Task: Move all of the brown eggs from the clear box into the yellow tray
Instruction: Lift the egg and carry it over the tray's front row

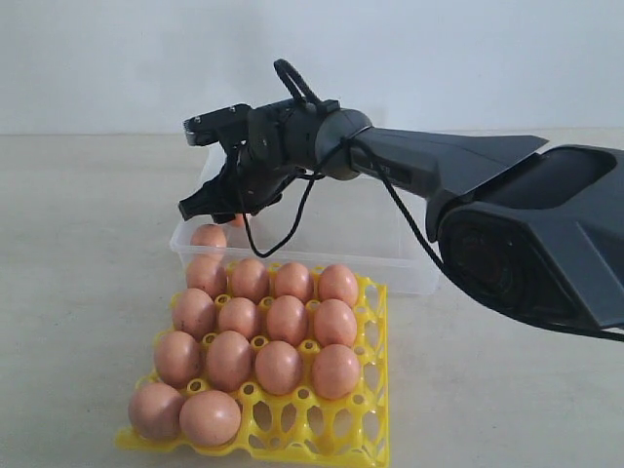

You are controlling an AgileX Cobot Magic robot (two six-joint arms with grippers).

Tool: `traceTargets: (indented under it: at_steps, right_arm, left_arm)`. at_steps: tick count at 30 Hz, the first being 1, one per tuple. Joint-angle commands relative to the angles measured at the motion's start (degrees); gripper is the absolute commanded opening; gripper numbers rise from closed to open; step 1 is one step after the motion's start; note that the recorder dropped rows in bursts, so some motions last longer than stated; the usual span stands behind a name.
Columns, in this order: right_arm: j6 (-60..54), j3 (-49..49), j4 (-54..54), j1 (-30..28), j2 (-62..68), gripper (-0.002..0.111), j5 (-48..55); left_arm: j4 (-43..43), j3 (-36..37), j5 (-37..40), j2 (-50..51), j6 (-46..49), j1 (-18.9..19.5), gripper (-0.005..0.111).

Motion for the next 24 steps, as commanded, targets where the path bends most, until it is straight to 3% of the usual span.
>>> traceTargets:
  at_steps: [1, 13, 17, 20, 24]
  right_arm:
    - [2.99, -0.26, 0.73, -0.01, -0.47, 0.000, 1.81]
    - [4.15, -0.26, 0.04, 0.09, -10.57, 0.000, 9.05]
    - [6.94, 4.20, -8.17, 2.26, -15.41, 0.000, 11.59]
    - [13.65, 13.06, -15.71, 5.54, -21.49, 0.000, 3.91]
    - [23.06, 32.45, -20.33, 10.09, -33.38, 0.000, -18.86]
  left_arm:
    - [0.11, -0.04, -0.05, -0.11, -0.26, -0.51, 0.022]
    - [0.11, -0.04, -0.05, -0.11, -0.26, -0.51, 0.022]
    - [0.11, -0.04, -0.05, -0.11, -0.26, -0.51, 0.022]
    - [0.11, -0.04, -0.05, -0.11, -0.26, -0.51, 0.022]
    - [0.11, -0.04, -0.05, -0.11, -0.26, -0.51, 0.022]
